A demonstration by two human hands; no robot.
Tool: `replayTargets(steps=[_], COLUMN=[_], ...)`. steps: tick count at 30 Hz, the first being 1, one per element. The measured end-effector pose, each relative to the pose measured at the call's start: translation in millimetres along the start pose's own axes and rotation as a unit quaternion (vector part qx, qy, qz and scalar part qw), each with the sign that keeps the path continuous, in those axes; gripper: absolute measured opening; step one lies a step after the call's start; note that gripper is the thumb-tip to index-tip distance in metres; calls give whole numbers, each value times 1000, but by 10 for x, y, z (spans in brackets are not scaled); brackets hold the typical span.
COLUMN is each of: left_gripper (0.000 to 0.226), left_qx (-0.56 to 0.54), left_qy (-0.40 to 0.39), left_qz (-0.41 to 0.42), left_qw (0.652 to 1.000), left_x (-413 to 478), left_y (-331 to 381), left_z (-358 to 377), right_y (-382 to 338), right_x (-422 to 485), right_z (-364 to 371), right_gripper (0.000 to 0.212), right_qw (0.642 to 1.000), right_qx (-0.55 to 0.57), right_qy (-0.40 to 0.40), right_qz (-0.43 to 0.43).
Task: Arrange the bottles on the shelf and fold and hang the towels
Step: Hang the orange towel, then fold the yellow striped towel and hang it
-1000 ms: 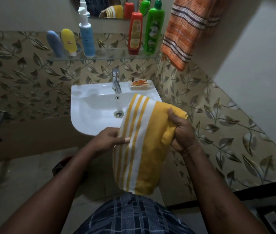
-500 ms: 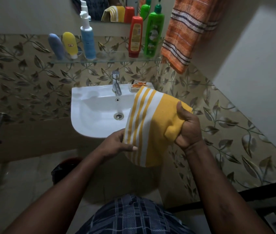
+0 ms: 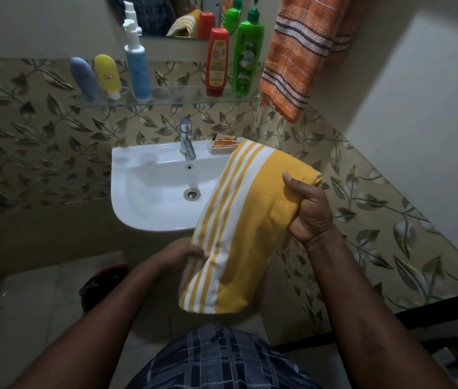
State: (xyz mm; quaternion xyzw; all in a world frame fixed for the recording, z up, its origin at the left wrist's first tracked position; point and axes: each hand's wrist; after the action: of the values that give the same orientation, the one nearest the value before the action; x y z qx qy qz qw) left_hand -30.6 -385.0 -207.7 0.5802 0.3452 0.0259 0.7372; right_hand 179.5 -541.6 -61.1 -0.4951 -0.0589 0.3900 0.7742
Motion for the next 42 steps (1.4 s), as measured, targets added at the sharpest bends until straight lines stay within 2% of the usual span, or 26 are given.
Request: replayTargets(steps=[2,4,6,8,11,13,14,15,17,19,21,22,25,26,29,33,34,36,38,40,42], left_gripper=[61,64,75,66,45,61,71,74,65,54,33,32,55,56,49,23,19,16,19,22,22], left_qx=[22,34,53,134,349,419,398,325,110,-47,-115,-122,-72,-63,-59,-59,-58,-58,-65,-75,-83], left_qy=[-24,-31,-13,7,-3,-3,12,38,85,72,32,10,-10,-9,-1,41,39,37,35,35,45], left_qz=[-43,-73,-76,-54,-27,-15,-2,21,91,150,179,175,123,98,62,102,110,123,131,140,147], left_qw=[999,996,996,990,937,908,917,945,986,985,977,977,990,993,996,992,991,990,989,987,985], left_x=[9,52,90,88,92,84,52,36,4,-77,-173,-219,-213,-198,-153,-99,-103,-119,-130,-143,-159], left_y=[-113,-288,-409,-421,-319,-192,-92,3,277,669,1034,1185,1450,1484,1513,1514,1514,1516,1529,1556,1603], left_z=[-41,-119,-203,-229,-194,-114,-77,-51,28,86,127,134,113,119,154,267,306,368,406,416,396], right_y=[-4,-9,-1,22,78,101,114,125,144,159,153,155,145,137,105,183,245,439,669,900,1088], right_x=[13,27,46,59,51,39,41,39,34,17,-11,-22,-23,-22,-25,-26,-30,-37,-60,-67,-88], right_z=[-1,-7,-19,-21,9,18,14,9,-9,-19,-22,-16,-5,-3,-23,-141,-208,-383,-553,-679,-762], right_gripper=[44,42,42,46,46,46,49,53,56,48,37,32,25,25,27,37,40,68,91,101,102], right_qw=[1000,1000,1000,1000,1000,1000,1000,1000,1000,999,997,996,994,992,986,984,986,988,979,956,939], right_qx=[13,19,20,25,22,15,11,5,-12,-34,-63,-73,-94,-104,-147,-151,-137,-130,-186,-275,-316], right_qy=[1,1,4,8,4,0,-1,-3,0,-10,-25,-37,-64,-66,-81,-76,-76,-84,-71,-54,-52], right_qz=[-1,-2,-5,-2,4,11,14,19,28,33,31,25,2,-5,-21,-55,-55,-15,45,91,127])
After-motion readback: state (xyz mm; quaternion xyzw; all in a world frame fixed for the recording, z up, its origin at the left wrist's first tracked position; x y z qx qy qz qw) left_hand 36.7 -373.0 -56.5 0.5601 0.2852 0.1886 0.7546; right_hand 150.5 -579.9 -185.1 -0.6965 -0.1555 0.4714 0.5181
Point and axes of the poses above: each hand's wrist, its own x-axis towards the middle knuckle, its own z-axis out of the palm, y = z × x, and after that the axes turned 5 degrees about y, right-handed
